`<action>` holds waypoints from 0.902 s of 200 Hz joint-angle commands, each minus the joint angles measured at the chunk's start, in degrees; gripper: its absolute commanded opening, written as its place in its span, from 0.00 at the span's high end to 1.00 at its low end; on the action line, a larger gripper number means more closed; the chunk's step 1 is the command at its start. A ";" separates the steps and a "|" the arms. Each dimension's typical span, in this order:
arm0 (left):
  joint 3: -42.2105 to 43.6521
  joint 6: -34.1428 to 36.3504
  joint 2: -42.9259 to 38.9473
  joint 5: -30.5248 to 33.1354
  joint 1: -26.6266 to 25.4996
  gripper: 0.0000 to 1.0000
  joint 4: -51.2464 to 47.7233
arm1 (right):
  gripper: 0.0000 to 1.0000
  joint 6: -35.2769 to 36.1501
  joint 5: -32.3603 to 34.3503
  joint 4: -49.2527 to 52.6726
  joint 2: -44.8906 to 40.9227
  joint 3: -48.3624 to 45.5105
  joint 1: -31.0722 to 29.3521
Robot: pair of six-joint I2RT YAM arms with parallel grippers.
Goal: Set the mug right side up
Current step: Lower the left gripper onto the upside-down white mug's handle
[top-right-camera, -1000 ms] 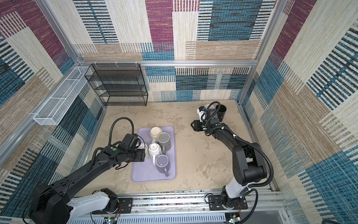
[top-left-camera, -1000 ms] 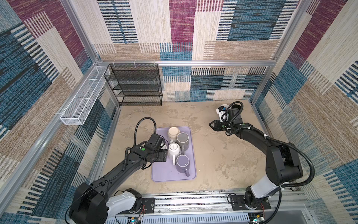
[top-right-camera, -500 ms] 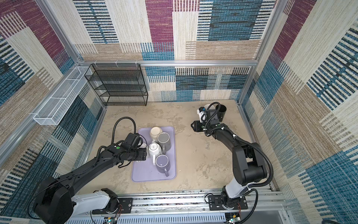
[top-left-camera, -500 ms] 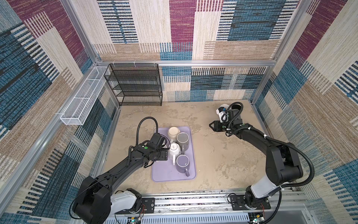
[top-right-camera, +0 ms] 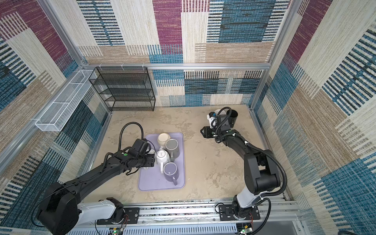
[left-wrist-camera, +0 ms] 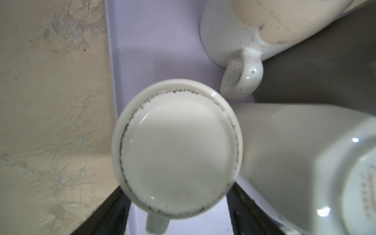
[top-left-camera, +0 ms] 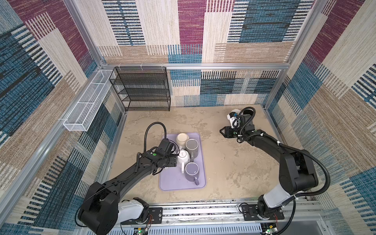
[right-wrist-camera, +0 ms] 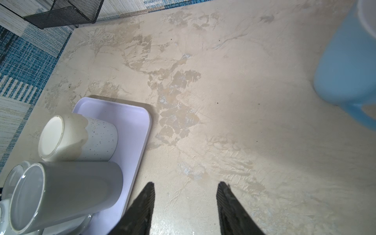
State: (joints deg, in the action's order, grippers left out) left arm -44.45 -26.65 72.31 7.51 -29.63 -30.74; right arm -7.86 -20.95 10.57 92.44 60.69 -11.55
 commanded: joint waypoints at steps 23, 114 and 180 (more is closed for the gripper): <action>-0.01 -1.39 0.23 1.52 0.10 0.27 -0.18 | 0.48 0.04 0.46 -1.25 -0.72 -0.26 -0.05; 0.42 -1.22 -0.75 2.17 0.16 0.40 -2.96 | 0.48 -0.13 0.43 -1.34 -0.93 -0.51 -0.05; 0.90 -1.56 -0.70 0.41 0.13 0.48 -2.72 | 0.48 -0.23 0.47 -1.30 -1.30 -0.60 -0.05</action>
State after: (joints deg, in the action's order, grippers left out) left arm -43.79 -26.79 71.68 8.62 -29.61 -32.95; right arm -7.84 -20.78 10.57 91.72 60.31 -11.55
